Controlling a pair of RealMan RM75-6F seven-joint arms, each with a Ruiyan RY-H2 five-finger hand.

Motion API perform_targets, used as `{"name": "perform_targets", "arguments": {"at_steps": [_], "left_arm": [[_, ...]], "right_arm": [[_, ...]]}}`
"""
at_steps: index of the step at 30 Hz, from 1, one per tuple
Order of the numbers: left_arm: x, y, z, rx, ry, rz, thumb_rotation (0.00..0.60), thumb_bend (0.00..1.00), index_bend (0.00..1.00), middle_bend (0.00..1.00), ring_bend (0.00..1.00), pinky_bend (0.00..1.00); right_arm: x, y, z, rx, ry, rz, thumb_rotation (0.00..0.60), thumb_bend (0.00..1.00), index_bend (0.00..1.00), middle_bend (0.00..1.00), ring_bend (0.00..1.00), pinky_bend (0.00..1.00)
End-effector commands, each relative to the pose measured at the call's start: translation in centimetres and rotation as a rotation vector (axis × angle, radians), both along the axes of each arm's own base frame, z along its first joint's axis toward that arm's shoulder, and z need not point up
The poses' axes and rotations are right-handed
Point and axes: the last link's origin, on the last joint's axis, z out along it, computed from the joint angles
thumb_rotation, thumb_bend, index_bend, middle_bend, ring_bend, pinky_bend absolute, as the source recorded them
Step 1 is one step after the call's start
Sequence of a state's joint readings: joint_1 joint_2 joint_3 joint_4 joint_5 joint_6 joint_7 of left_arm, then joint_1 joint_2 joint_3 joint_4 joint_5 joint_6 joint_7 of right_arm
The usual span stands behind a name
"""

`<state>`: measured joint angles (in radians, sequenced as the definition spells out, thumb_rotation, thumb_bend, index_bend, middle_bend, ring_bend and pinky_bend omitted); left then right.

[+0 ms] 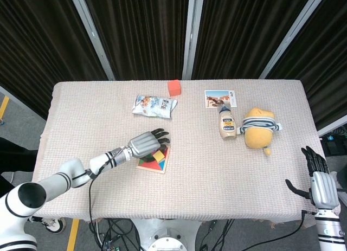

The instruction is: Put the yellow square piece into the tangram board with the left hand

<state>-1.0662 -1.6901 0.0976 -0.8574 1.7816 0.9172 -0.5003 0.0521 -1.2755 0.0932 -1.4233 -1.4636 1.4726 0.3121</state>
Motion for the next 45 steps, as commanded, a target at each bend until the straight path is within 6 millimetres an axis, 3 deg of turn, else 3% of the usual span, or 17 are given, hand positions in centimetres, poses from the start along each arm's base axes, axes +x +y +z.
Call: {"name": "perform_targets", "arguments": {"at_steps": [1,24,36,45], "left_arm": [[-0.1,0.0,-0.1,0.001,0.009,-0.011,0.6,0.3,0.5,0.18,0.0,0.08],[-0.5,-0.2,0.3,0.003,0.023,-0.039,0.6,0.3,0.5,0.18,0.0,0.07],[-0.7,-0.3,0.3,-0.004,0.017,-0.047,0.6,0.26,0.33,0.18,0.0,0.07],[-0.6,-0.1,1.0,0.014,0.0,-0.053,0.6,0.25,0.29,0.18,0.0,0.07]], "right_arm": [[0.0,0.0,0.0,-0.001,0.0,0.001,0.6,0.13,0.0,0.0,0.0,0.0],[0.0,0.0,0.0,0.004,0.001,-0.002,0.6,0.14,0.0,0.0,0.0,0.0],[-0.1,0.0,0.1,0.003,0.0,-0.008,0.6,0.14,0.0,0.0,0.0,0.0],[-0.1,0.1,0.1,0.001,-0.001,-0.01,0.6,0.15,0.0,0.0,0.0,0.0]]}}
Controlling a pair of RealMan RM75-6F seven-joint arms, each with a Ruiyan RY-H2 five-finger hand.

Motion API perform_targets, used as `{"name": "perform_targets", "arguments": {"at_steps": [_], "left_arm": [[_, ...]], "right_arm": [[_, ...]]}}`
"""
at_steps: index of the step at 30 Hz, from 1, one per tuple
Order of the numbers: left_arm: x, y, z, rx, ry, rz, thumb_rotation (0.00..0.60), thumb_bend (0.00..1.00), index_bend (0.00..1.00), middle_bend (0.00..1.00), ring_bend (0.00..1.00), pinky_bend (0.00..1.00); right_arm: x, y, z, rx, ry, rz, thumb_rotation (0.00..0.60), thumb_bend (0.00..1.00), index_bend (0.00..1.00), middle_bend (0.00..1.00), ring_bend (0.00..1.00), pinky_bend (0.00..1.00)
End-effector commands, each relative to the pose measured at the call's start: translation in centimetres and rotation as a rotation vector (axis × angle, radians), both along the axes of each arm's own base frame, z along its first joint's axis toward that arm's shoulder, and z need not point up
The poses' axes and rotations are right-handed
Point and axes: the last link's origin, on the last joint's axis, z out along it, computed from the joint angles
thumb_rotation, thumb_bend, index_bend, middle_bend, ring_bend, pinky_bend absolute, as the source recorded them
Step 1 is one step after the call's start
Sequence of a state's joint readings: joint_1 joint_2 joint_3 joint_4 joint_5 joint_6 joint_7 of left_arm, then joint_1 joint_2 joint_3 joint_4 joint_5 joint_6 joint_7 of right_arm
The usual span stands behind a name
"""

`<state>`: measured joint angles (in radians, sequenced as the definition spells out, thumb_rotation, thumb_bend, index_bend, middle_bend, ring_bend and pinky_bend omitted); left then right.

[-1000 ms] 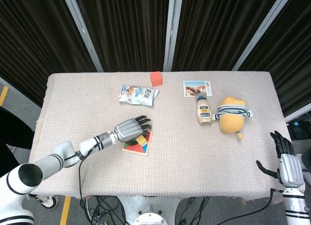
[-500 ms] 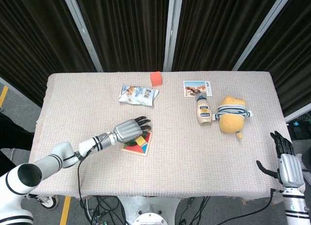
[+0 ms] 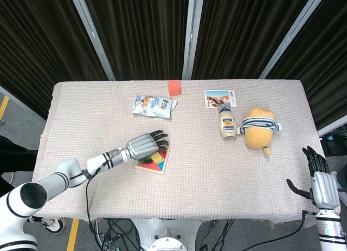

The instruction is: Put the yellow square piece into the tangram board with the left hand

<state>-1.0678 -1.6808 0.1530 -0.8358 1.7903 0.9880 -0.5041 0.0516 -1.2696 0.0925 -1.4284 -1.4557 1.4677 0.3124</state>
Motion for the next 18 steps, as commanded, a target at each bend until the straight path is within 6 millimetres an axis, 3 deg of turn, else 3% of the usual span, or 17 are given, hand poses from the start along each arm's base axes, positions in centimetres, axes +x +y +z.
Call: {"name": "perform_targets", "arguments": {"at_steps": [1,10,18], "left_arm": [[0.1,0.2,0.5,0.016,-0.007,0.0,0.6,0.25,0.29,0.18,0.0,0.07],[-0.5,1.4,2.5,0.118,-0.02,0.054,0.6,0.21,0.28,0.18,0.0,0.07],[0.2,1.4,2.2,0.152,-0.085,0.097,0.6,0.12,0.28,0.18,0.0,0.05]], "right_arm": [[0.0,0.0,0.0,-0.003,-0.001,-0.001,0.6,0.15,0.0,0.0,0.0,0.0],[-0.2,0.0,0.1,-0.009,-0.005,-0.001,0.6,0.15,0.0,0.0,0.0,0.0],[-0.1,-0.2,0.0,-0.004,-0.006,-0.002,0.6,0.15,0.0,0.0,0.0,0.0]]}}
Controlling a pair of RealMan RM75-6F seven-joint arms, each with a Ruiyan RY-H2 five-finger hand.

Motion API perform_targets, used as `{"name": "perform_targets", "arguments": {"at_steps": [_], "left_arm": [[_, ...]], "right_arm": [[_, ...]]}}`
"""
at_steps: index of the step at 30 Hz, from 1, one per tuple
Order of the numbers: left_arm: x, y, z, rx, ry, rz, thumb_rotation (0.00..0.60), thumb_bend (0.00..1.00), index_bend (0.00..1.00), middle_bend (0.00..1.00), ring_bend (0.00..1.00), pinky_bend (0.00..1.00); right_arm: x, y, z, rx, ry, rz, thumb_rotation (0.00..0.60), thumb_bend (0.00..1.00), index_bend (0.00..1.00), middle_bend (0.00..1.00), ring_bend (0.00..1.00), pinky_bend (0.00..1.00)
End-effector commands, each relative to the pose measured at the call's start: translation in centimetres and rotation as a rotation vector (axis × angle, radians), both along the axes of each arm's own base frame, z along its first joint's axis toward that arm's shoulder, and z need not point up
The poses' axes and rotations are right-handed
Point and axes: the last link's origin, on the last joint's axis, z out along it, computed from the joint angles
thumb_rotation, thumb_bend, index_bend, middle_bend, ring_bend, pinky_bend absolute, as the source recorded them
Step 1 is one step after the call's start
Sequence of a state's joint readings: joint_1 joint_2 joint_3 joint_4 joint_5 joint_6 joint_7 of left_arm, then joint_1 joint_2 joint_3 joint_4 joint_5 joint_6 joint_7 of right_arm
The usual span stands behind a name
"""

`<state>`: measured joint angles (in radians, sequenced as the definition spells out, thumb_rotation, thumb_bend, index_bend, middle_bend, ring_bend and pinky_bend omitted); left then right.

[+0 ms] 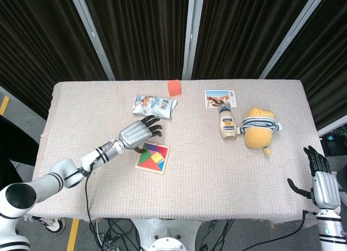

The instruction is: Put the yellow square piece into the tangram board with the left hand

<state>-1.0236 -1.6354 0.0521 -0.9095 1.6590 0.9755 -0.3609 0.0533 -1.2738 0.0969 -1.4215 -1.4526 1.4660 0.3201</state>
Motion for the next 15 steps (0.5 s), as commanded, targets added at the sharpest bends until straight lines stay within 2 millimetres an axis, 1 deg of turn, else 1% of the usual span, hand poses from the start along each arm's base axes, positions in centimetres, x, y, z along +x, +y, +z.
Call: {"name": "perform_targets", "arguments": {"at_steps": [1,15], "left_arm": [[0.2,-0.2,-0.5,0.001,-0.024,0.015,0.6,0.12,0.28,0.18,0.0,0.05],[0.9,0.0,-2.6,-0.011,-0.039,0.039,0.6,0.11,0.28,0.18,0.0,0.05]], "right_arm": [[0.0,0.0,-0.1,0.002,0.0,-0.002,0.6,0.15,0.0,0.0,0.0,0.0],[-0.3,0.0,-0.1,0.002,-0.004,-0.008,0.6,0.15,0.0,0.0,0.0,0.0]]}}
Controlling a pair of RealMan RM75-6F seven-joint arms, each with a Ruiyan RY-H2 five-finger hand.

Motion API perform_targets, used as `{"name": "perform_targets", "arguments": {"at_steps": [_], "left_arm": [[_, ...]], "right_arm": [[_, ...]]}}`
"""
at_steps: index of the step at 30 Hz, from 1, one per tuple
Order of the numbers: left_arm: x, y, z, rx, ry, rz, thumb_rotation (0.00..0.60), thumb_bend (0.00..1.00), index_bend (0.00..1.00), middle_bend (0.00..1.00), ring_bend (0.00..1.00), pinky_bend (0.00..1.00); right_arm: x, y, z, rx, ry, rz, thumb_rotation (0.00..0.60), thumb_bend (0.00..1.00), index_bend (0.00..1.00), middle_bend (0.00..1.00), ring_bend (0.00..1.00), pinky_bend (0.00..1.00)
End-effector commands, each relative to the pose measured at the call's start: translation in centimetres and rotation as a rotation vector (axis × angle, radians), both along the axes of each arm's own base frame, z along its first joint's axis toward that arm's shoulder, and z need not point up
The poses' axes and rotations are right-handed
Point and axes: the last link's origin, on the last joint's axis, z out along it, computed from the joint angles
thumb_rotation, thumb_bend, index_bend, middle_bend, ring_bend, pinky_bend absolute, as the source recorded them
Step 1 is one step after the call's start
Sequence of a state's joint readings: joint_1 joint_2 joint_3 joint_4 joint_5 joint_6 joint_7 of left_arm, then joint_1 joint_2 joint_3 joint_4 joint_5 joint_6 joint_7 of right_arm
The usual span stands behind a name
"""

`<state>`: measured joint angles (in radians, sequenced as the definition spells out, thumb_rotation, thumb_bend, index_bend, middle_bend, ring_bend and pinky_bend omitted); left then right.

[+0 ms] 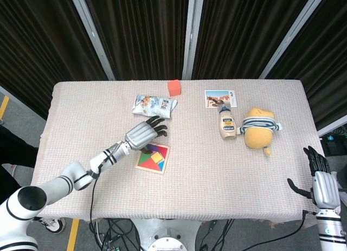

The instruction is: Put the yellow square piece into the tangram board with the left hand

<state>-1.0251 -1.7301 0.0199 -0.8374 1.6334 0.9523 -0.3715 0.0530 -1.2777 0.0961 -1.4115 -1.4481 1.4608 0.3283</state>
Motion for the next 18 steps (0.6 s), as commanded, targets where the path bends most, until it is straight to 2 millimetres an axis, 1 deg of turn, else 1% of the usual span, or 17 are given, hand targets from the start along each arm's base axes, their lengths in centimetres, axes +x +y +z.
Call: {"name": "perform_targets", "arguments": {"at_steps": [1,18], "left_arm": [[0.05,0.01,-0.28,-0.003,0.003,0.0,0.6,0.11,0.28,0.18,0.0,0.05],[-0.01,-0.24,-1.0,-0.02,0.003,-0.008,0.6,0.11,0.28,0.18,0.0,0.05]], "right_arm": [[-0.05,0.01,0.02,0.0,-0.002,-0.001,0.6,0.15,0.0,0.0,0.0,0.0],[-0.15,-0.04,-0.15,0.006,-0.019,0.001,0.6,0.18,0.0,0.0,0.0,0.0]]}}
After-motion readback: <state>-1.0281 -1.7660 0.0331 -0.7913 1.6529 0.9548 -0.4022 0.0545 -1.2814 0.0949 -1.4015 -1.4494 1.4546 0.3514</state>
